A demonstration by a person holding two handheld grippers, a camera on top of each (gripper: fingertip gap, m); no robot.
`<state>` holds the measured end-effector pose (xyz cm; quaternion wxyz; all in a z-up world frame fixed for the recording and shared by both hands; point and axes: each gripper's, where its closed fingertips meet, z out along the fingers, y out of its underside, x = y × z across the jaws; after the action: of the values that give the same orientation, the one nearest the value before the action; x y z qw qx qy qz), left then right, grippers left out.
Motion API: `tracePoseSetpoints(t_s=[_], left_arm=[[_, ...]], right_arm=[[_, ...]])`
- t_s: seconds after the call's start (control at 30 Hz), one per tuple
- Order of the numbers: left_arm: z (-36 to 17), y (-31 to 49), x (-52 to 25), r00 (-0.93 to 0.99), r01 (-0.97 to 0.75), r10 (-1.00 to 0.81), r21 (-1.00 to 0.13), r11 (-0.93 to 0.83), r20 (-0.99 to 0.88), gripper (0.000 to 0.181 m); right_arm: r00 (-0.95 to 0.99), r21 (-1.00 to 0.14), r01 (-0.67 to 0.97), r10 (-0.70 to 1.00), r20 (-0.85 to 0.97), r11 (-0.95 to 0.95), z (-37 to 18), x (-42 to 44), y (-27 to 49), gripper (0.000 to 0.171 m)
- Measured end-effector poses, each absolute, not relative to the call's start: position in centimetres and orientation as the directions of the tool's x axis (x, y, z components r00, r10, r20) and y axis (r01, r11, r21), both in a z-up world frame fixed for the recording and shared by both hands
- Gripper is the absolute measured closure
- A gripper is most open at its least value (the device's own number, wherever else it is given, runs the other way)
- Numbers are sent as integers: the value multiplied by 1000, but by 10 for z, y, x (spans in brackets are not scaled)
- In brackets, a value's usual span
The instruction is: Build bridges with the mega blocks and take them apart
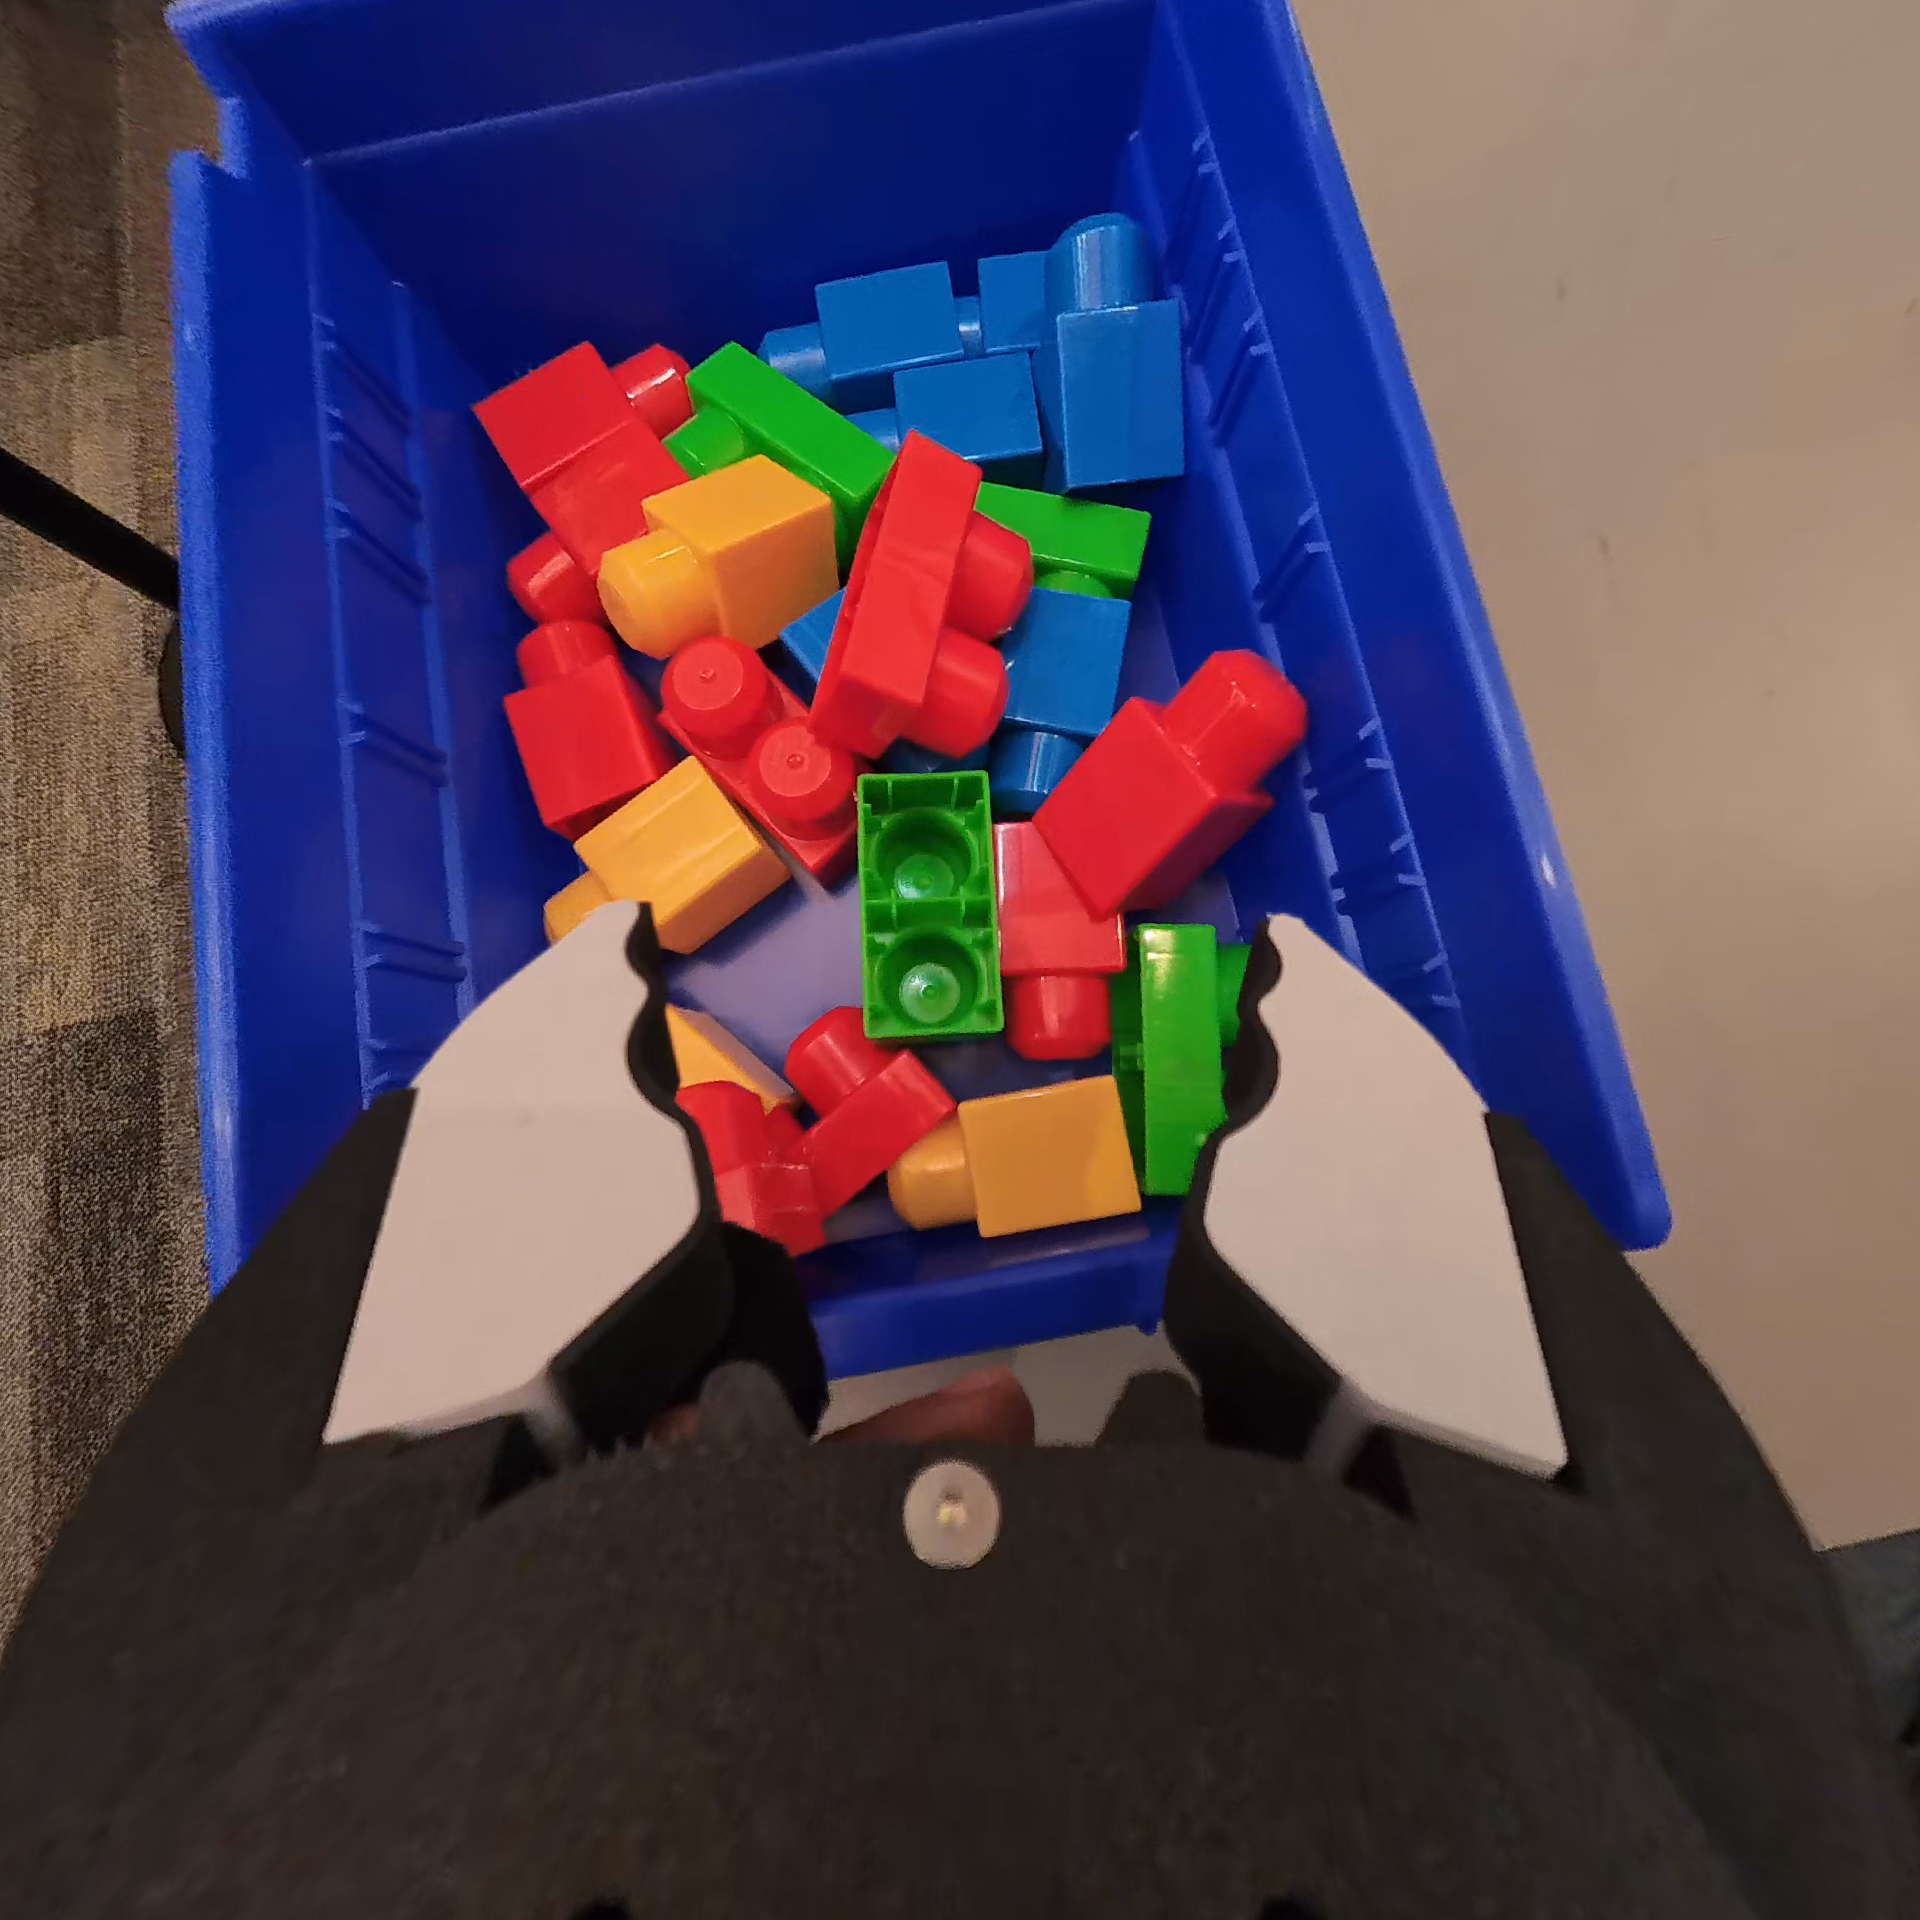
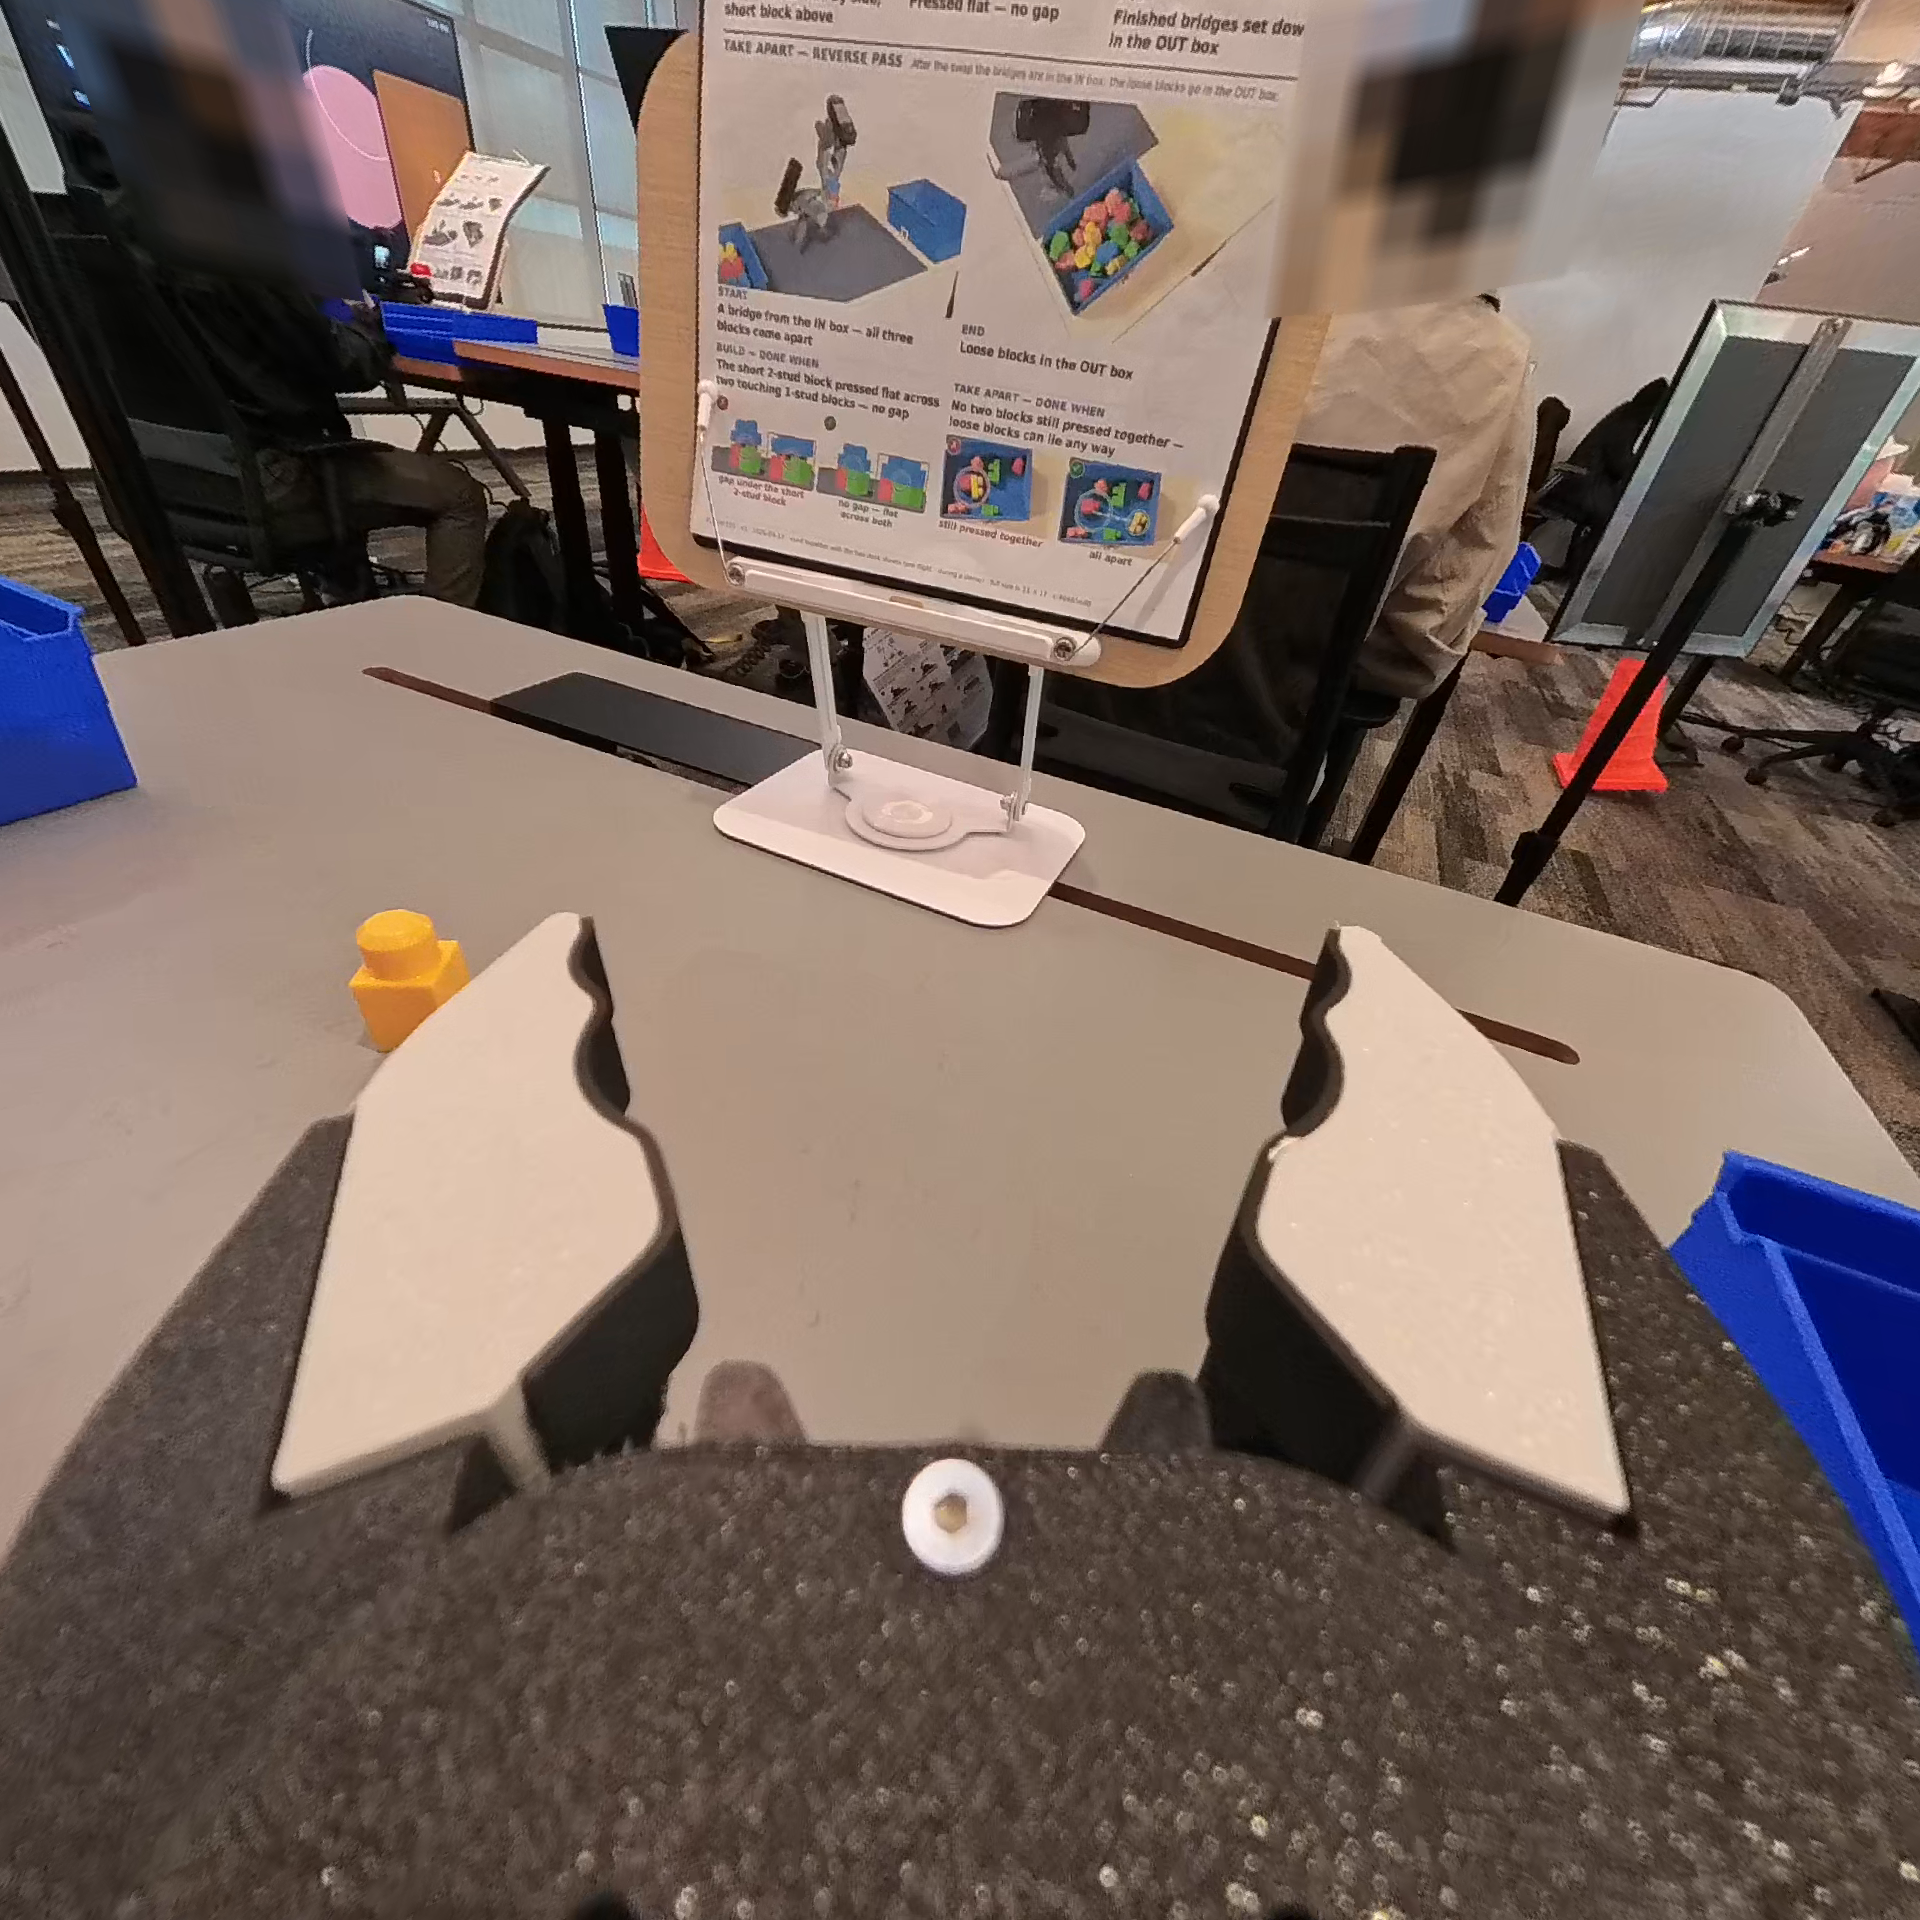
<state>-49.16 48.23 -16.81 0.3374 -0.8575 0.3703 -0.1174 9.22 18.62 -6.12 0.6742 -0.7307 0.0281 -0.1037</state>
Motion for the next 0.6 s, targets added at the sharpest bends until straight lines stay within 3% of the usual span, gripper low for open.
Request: tracePoseSetpoints(t_s=[0.13, 0.37, 0.6], left_arm=[[-172, 474, -488, 653, -604, -755, -638, -478, -53, 92], [-181, 461, -490, 606, -679, -793, -561, -474, -65, 103], [-187, 445, -491, 592, -740, -806, -400, -540, -9, 117]], right_arm=[[976, -991, 100, -184, 116, -92, -61, 93, 186, 47], [975, -990, 104, -186, 120, -94, -60, 93, 186, 47], [976, -990, 103, -179, 120, -101, -63, 91, 188, 47]])
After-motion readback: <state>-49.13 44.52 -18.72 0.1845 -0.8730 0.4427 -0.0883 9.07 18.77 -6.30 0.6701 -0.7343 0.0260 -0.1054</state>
